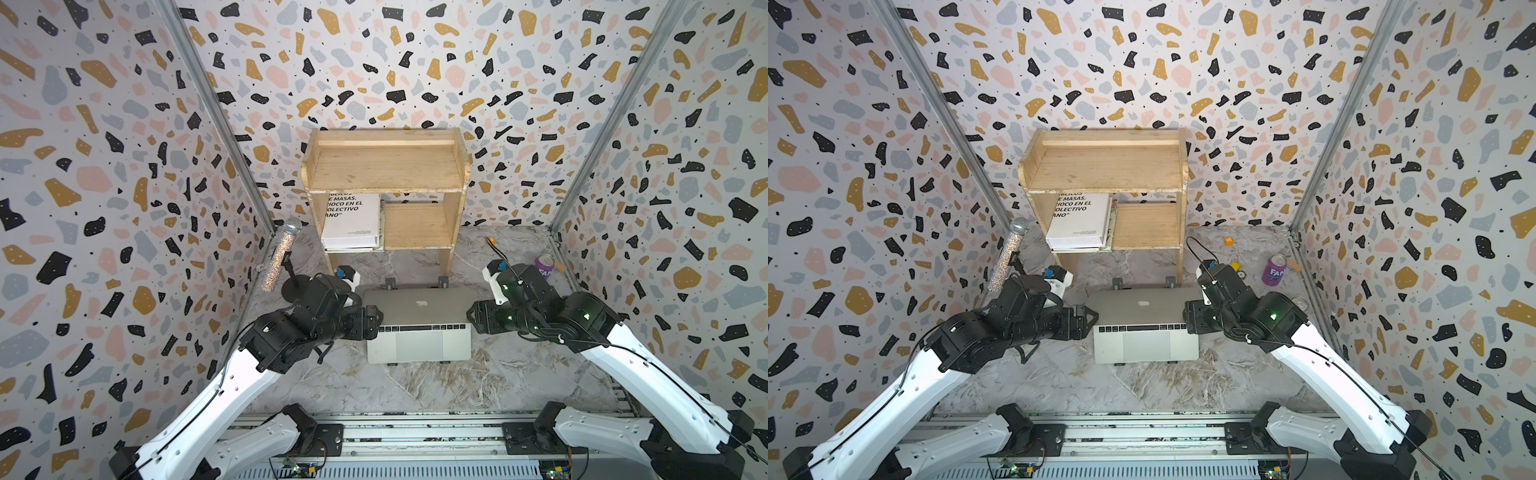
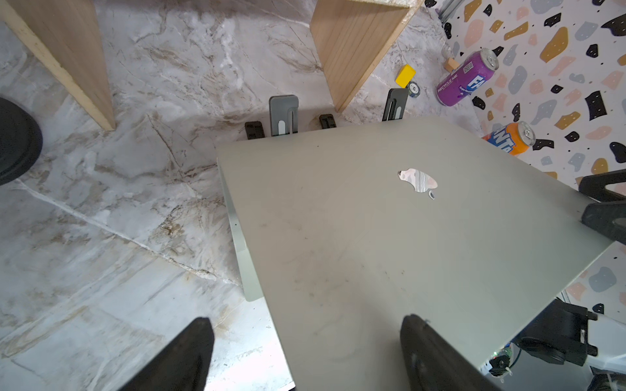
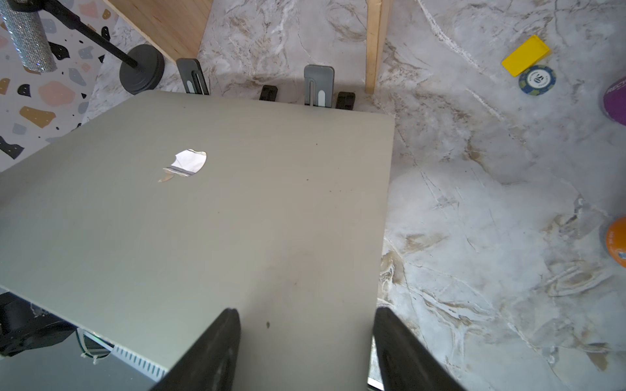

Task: Close the laptop lid and set it aside
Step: Close the lid of the laptop.

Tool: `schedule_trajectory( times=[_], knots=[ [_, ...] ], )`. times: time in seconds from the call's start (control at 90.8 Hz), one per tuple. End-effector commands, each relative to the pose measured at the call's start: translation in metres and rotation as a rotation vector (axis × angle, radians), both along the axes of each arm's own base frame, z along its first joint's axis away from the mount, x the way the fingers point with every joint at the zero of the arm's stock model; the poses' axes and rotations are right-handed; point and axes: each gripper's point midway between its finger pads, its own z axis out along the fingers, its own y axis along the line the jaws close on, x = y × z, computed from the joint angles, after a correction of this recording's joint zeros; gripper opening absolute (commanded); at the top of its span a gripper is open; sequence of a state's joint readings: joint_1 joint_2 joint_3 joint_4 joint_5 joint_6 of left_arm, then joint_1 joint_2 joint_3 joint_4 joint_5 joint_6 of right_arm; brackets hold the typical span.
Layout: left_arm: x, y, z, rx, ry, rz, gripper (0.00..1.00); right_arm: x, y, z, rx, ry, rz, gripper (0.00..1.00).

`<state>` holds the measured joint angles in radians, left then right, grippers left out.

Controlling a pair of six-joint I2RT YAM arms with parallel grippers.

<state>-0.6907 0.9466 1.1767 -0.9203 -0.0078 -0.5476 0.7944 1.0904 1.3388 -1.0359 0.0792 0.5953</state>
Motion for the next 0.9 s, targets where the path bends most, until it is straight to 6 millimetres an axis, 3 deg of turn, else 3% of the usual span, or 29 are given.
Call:
schedule_trajectory(
  times=[0.0,0.418,0.892],
  knots=[
    [-0.005,0.001,-0.007,-0.001,0.018,-0.003,0.88,-0.009,-0.008,-0.008,-0.029,0.024,-0.006,0.67],
    [-0.005,0.001,-0.023,0.017,0.040,0.001,0.88,-0.014,-0.010,-0.028,-0.037,0.051,-0.009,0.67],
    [-0.004,0.001,-0.039,0.033,0.062,0.006,0.88,-0.017,-0.014,-0.046,-0.065,0.071,-0.001,0.76]
  ],
)
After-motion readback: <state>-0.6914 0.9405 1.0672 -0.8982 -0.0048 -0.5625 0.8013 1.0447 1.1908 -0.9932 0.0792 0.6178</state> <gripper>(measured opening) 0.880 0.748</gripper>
